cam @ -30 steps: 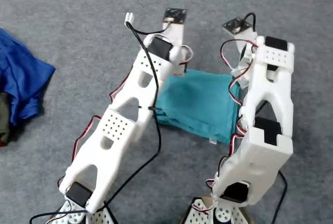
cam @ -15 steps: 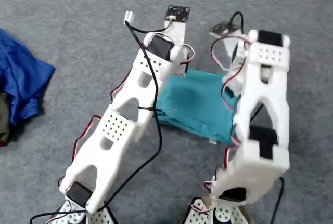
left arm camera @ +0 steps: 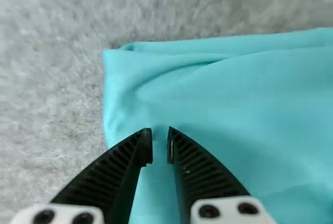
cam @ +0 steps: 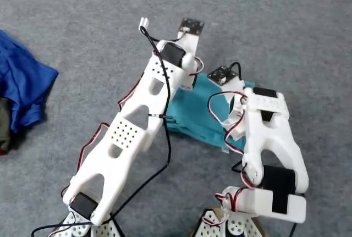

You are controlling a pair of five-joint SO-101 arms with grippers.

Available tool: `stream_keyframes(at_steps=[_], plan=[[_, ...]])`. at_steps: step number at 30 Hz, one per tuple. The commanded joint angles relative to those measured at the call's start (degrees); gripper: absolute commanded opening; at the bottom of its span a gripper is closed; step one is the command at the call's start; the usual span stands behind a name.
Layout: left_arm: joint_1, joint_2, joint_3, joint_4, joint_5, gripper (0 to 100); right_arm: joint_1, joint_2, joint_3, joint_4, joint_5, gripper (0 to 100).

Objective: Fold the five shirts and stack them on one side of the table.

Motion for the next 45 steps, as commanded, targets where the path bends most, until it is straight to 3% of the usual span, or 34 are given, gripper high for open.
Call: stream_keyframes(at_steps=[1,6,13,20,25,32,40,45], plan=[[-0.62,1.10,0.00,-0.70,-1.23,7,4.35,3.38,-2.59,-0.88,0.26,0.5],[-2.02,3.21,0.00,-0.70,-3.96,7,9.19,7.08,-8.75,4.13,3.34,0.5],[-3.43,2.59,-0.70,-0.09,-3.52,7,9.01,7.16,-15.87,10.20,3.43,0.5],[-1.76,-7.52,-2.11,1.23,-3.52,6,8.92,7.16,-30.29,20.22,3.43,0.5],[1.58,-22.73,11.69,1.23,-5.10,2,7.96,7.78,-42.77,24.00,2.90,0.5],[7.03,-45.23,41.23,1.05,-5.10,2,4.79,9.98,-45.76,26.11,2.90,0.5],[7.30,-49.98,57.14,-2.55,-5.10,2,4.79,10.86,-45.76,29.45,3.43,0.6],[7.65,-49.98,65.58,-9.58,-2.73,2,4.00,11.65,-45.41,23.47,2.99,0.6]])
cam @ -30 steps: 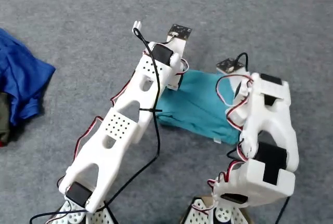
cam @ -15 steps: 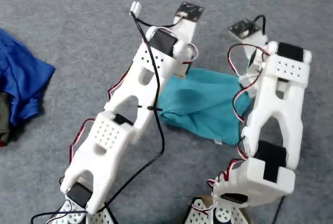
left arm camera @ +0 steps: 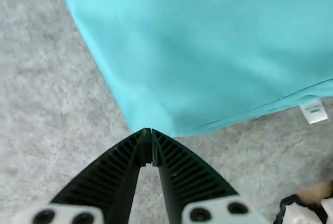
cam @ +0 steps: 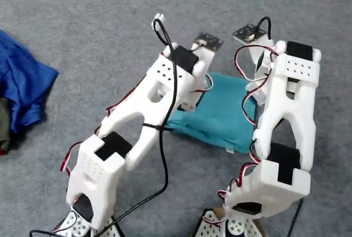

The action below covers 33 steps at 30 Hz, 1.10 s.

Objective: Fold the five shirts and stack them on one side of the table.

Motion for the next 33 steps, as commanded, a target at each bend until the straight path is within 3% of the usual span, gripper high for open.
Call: stream_keyframes(at_steps=[1,9,18,23,29,33], plan=[[0.53,-3.74,5.71,-5.10,2.29,2,-2.15,0.75,-1.89,-5.71,0.26,0.6],[1.49,-3.91,22.77,-16.18,3.87,2,-3.65,14.73,-3.21,-18.64,0.18,0.6],[1.32,-4.26,28.92,-20.22,3.87,2,-0.75,26.59,-17.71,-13.27,0.70,0.6],[1.41,-4.35,22.77,-17.23,4.04,2,-1.01,26.77,-26.42,-5.54,0.79,0.6],[0.09,-4.35,5.27,-8.09,4.13,2,-0.92,26.77,-39.43,8.53,0.35,0.7],[-3.43,-3.82,-5.98,-6.15,4.04,2,-0.04,26.68,-46.20,17.49,-0.70,0.6]])
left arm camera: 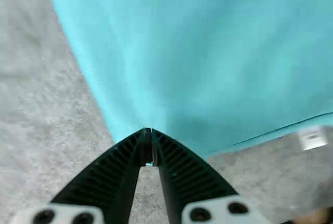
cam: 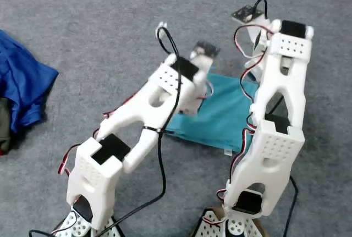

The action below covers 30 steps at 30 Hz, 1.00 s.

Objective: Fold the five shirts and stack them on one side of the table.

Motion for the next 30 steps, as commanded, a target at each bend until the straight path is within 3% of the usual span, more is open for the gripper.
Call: stream_keyframes(at_steps=[1,9,19,26,30], plan=[[-3.60,-1.36,-11.69,0.88,0.53,2,2.33,-0.75,-5.49,4.92,-2.64,0.6],[-7.12,5.32,-13.98,-9.05,0.70,2,3.56,-14.55,20.70,3.87,-5.36,0.6],[-7.82,9.45,-14.15,-4.04,0.26,2,3.74,-49.89,61.76,-12.13,-17.41,1.2],[-7.82,9.10,-13.89,-3.87,-2.11,2,3.30,-57.27,82.42,-24.09,-25.49,27.1],[-8.35,9.10,-13.89,-3.87,-2.02,2,2.24,-55.96,84.97,-27.52,-29.27,25.8]])
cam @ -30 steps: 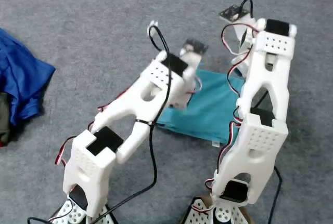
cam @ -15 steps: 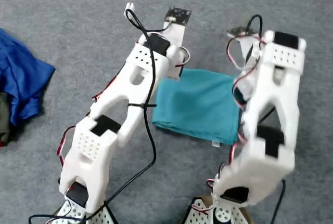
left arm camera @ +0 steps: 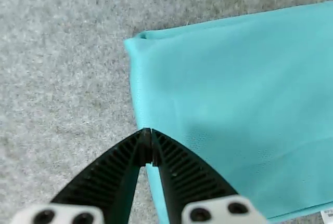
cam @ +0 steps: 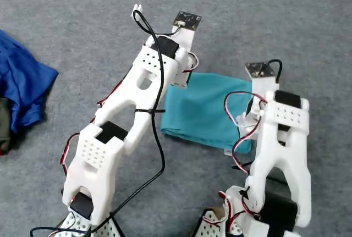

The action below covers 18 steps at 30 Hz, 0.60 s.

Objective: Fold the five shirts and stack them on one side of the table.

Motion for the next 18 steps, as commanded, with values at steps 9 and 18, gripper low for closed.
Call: stream_keyframes(at_steps=[9,18], plan=[[-3.08,-1.10,-3.34,2.64,-0.35,2,-4.53,10.24,-1.19,-6.33,-10.99,24.0],[-3.16,-1.10,-3.34,3.43,-0.35,2,-4.62,24.92,-4.97,-8.18,-11.43,23.1]])
